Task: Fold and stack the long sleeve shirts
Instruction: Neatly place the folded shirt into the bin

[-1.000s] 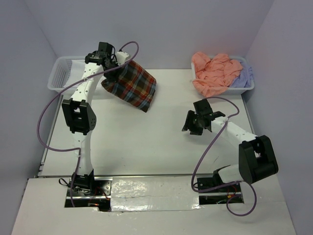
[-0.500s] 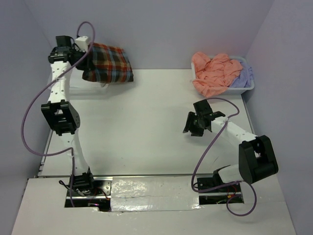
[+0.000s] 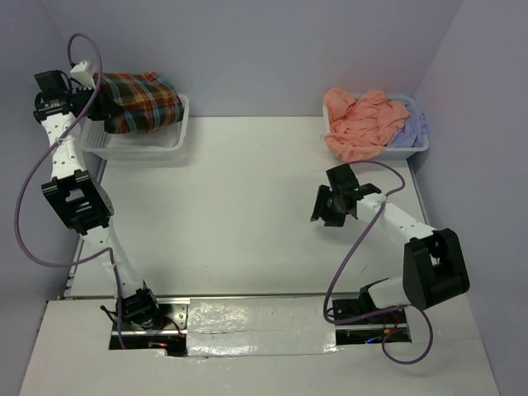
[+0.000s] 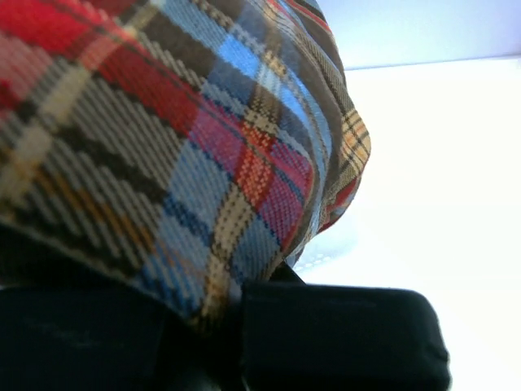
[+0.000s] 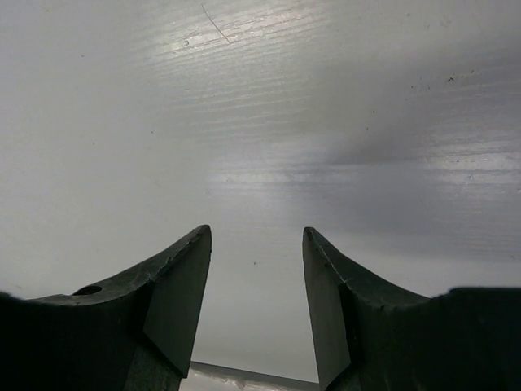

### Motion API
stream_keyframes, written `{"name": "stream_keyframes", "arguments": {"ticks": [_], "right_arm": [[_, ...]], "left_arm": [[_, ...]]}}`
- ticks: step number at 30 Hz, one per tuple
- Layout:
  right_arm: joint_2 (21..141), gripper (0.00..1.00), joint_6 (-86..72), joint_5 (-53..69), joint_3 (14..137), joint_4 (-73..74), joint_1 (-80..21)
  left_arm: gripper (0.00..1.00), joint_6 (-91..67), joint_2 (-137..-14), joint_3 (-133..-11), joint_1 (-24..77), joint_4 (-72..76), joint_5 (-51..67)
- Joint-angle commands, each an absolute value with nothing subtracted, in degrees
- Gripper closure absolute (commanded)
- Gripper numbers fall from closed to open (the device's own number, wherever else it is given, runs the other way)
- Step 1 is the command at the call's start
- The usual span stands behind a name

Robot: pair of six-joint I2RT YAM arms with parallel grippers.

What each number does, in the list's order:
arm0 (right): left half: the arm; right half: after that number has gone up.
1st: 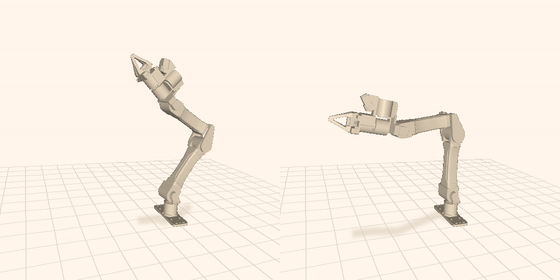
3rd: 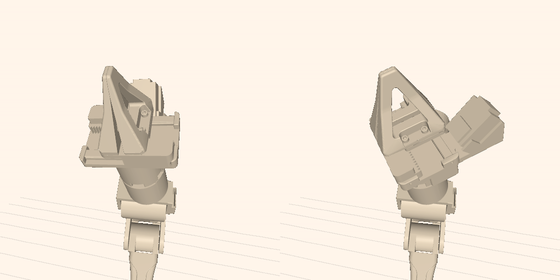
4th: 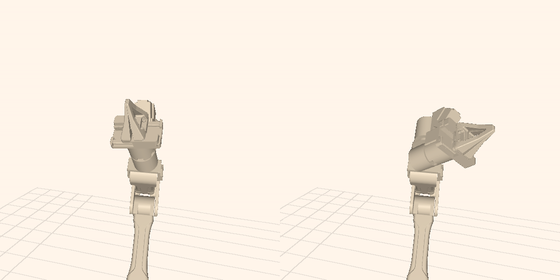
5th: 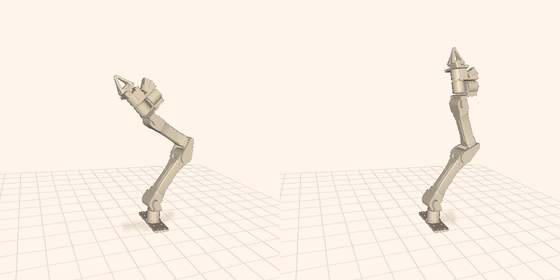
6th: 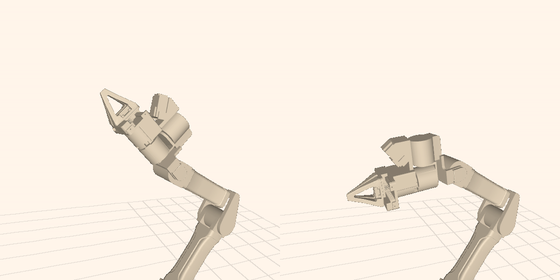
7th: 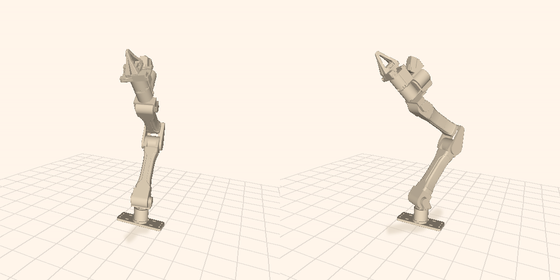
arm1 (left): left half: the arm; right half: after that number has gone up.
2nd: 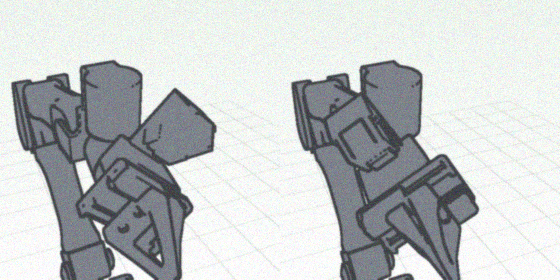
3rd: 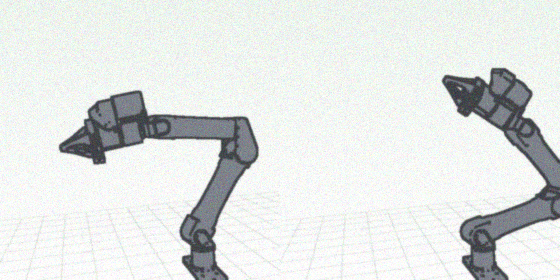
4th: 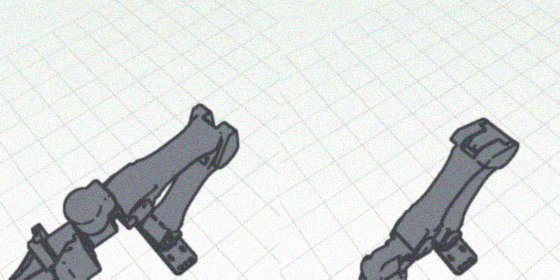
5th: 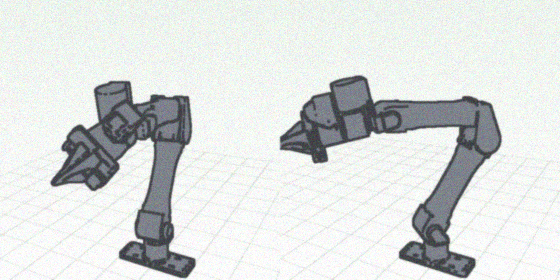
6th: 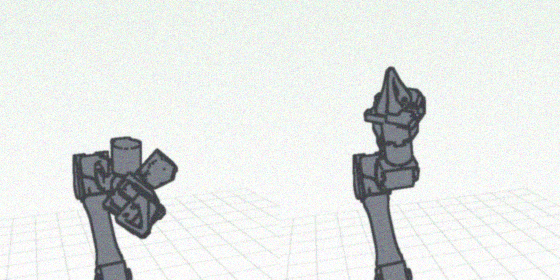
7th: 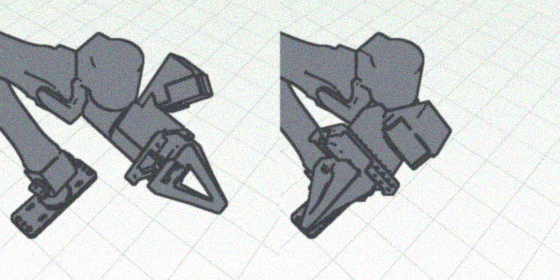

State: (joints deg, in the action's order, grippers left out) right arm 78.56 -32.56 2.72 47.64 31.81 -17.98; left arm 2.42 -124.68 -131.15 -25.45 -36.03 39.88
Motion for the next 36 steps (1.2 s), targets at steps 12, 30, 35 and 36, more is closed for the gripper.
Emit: {"name": "stream_keyframes", "arguments": {"ticks": [12, 30, 35, 36], "right_arm": [[78.6, 0.44, -30.7, 0.2, 51.9, 35.1, -18.0], [80.6, 0.44, -30.0, 1.7, 54.6, 34.5, -19.0], [80.6, 0.44, -29.9, 1.2, 55.2, 35.0, -19.5], [80.5, 0.44, -30.0, 1.2, 55.0, 34.9, -19.6]], "left_arm": [[0.97, 3.0, -134.4, -131.2, -31.2, -39.1, 39.6], [0.01, 15.8, -120.8, -127.8, -25.1, -38.8, 5.1], [0.01, 19.2, -115.9, -126.7, -23.4, -37.4, 0.3], [0.01, 19.2, -114.2, -125.3, -23.3, -35.7, 2.1]]}}
